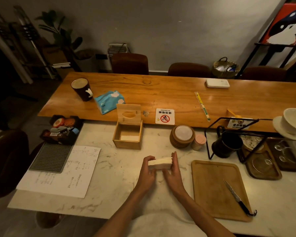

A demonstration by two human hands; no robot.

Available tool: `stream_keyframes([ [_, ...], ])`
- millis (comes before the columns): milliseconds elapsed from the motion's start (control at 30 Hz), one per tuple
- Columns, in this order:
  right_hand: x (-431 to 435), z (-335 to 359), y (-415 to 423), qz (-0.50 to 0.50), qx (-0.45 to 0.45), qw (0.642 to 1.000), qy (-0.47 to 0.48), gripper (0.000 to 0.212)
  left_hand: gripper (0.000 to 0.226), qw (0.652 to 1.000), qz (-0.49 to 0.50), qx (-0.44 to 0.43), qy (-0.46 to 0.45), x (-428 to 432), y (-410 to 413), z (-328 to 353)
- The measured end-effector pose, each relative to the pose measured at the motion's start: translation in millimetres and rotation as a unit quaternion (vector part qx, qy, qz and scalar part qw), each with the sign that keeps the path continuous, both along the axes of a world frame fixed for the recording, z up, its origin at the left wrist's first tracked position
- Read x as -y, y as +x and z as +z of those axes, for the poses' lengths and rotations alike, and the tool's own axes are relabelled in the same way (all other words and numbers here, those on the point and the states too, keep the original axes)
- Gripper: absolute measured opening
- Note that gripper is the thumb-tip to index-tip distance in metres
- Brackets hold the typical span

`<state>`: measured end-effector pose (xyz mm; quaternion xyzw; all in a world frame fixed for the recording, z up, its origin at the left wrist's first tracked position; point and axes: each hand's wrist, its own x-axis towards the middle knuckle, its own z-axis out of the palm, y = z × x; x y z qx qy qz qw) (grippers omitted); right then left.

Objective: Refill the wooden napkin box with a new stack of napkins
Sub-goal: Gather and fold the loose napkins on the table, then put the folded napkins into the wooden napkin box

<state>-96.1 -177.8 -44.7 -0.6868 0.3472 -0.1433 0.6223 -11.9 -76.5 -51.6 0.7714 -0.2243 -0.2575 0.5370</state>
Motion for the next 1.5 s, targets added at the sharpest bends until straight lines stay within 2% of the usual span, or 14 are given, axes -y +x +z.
stream_keyframes([
  [200, -1.3, -3.9, -3.4, -0.015, 0.013, 1.0, -0.014, 0.065, 0.035, 1.0, -0.005, 0.006, 0.0, 2.0, -0.7, -0.8],
  [367, 12.7, -4.7, -8.0, -0.01, 0.038, 0.992, -0.117, 0.021, 0.024, 1.0, 0.0, 0.009, 0.008, -1.1, 4.0, -2.1],
  [500, 24.9, -8.8, -15.0, 0.086, 0.012, 0.976, -0.202, 0.025, 0.027, 0.998, -0.044, 0.037, 0.023, -6.6, 12.7, 0.9],
  [600, 32.5, -7.8, -17.1, 0.113, -0.015, 0.957, -0.265, 0.027, 0.025, 0.997, -0.062, 0.044, 0.021, -10.0, 19.0, 2.2],
  [733, 35.9, 6.8, -11.9, 0.178, -0.083, 0.944, -0.264, 0.026, 0.018, 0.995, -0.091, 0.02, 0.019, -13.2, 23.1, 10.8],
  [800, 40.2, 17.5, -7.7, 0.178, -0.114, 0.962, -0.171, 0.019, 0.012, 0.995, -0.088, -0.012, 0.034, -13.5, 27.5, 17.5],
  [867, 45.3, 28.6, -6.3, 0.14, -0.126, 0.981, 0.052, 0.015, 0.014, 0.994, -0.061, -0.084, 0.038, -13.5, 33.1, 25.0],
  [933, 47.7, 32.8, -11.4, 0.146, -0.14, 0.953, 0.225, 0.023, 0.017, 0.986, -0.046, -0.157, 0.04, -13.4, 34.4, 31.9],
  [1067, 38.0, 26.2, -13.4, 0.228, -0.153, 0.937, 0.216, 0.037, 0.015, 0.983, -0.098, -0.144, 0.064, -14.0, 34.1, 38.1],
  [1200, 30.0, 22.2, -9.7, 0.203, -0.129, 0.934, 0.263, 0.035, 0.019, 0.974, -0.071, -0.21, 0.045, -24.0, 35.9, 42.9],
  [1267, 25.4, 16.5, -10.1, 0.174, -0.101, 0.918, 0.343, 0.038, 0.021, 0.963, -0.032, -0.264, 0.029, -28.5, 38.1, 44.8],
  [1367, 11.9, 5.3, -9.2, 0.065, -0.042, 0.872, 0.483, 0.053, 0.025, 0.945, 0.043, -0.323, -0.005, -34.7, 49.3, 50.5],
  [1433, 5.6, -0.4, -10.0, 0.007, -0.009, 0.851, 0.524, 0.074, 0.024, 0.947, 0.099, -0.305, 0.006, -39.8, 59.7, 54.8],
  [1500, 1.9, 4.3, -7.0, -0.004, 0.009, 0.847, 0.532, 0.094, 0.018, 0.956, 0.177, -0.234, 0.021, -49.6, 76.4, 54.8],
])
